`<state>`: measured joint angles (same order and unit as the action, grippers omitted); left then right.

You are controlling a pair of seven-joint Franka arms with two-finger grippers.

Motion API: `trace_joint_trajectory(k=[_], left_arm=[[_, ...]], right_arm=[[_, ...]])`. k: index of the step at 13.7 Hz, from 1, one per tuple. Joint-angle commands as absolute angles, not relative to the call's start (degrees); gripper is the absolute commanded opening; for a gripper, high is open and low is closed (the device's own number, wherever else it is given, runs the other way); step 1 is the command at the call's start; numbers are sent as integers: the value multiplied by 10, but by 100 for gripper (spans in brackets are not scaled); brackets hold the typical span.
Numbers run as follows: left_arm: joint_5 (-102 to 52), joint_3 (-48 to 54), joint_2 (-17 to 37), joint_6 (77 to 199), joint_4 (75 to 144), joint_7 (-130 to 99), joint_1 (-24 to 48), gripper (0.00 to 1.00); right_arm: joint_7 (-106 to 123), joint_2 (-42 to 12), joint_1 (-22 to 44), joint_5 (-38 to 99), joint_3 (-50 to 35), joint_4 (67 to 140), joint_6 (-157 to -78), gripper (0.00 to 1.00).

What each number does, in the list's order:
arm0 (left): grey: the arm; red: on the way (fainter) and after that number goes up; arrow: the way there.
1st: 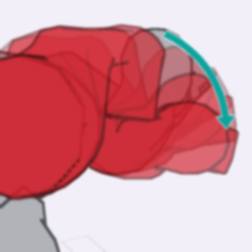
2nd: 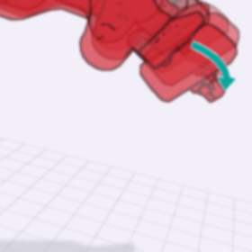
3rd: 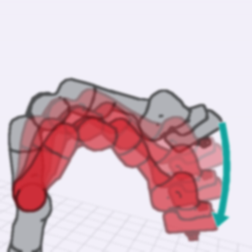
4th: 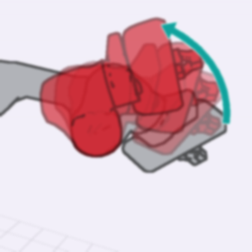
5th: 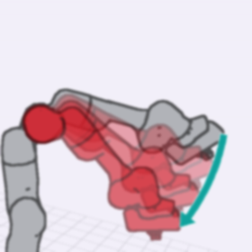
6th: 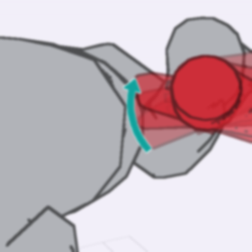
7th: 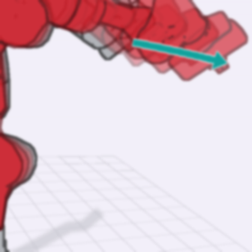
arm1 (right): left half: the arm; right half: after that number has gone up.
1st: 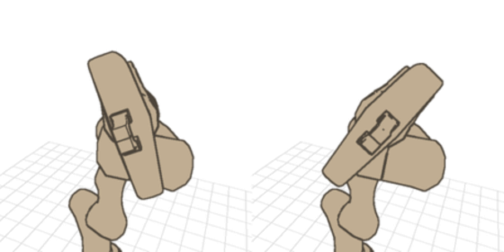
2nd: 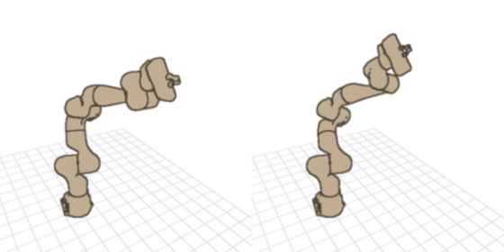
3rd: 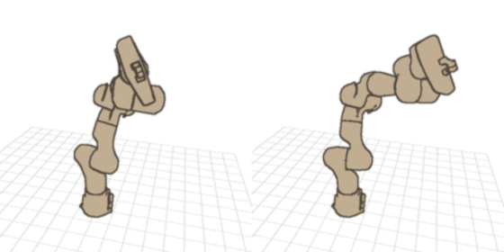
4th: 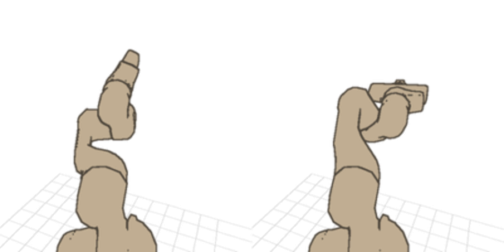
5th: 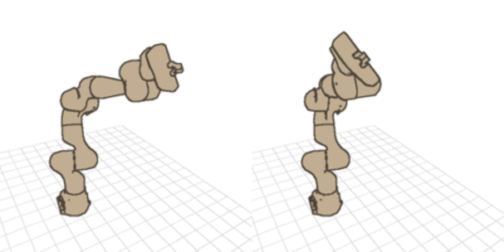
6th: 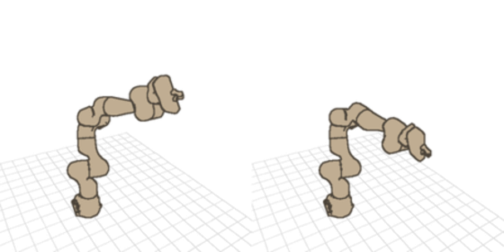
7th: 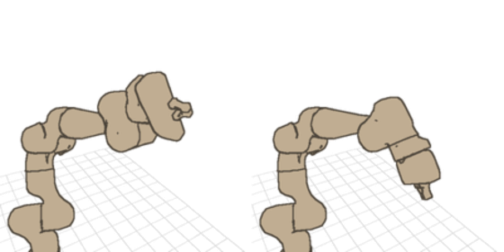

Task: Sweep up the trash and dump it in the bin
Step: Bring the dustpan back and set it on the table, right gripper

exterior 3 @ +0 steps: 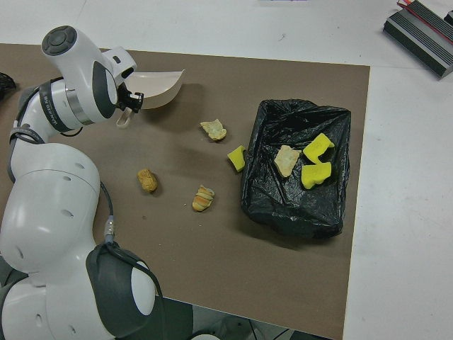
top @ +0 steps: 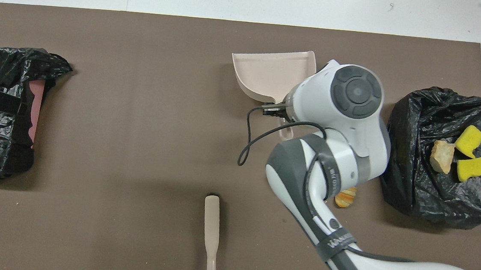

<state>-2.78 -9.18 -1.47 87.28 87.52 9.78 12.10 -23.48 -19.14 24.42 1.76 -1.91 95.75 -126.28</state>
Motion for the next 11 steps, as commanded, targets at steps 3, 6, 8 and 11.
trace_joint_trajectory(k=[3, 6, 8, 11], left_arm=[[-33, -88, -33, 869, 896, 99, 119, 100], [-33, -88, -34, 870, 896, 99, 120, 100], [-33, -88, -34, 870, 896, 99, 120, 100], [-33, -88, -34, 870, 896, 99, 120, 100]], right_arm=[[-374, -295, 324, 12, -13, 888, -1322, 0], [-400, -299, 334, -36, -13, 890, -1314, 3], [-400, -299, 332, -39, -14, 892, -1310, 100], [-393, -286, 331, -37, -16, 897, -1266, 100]])
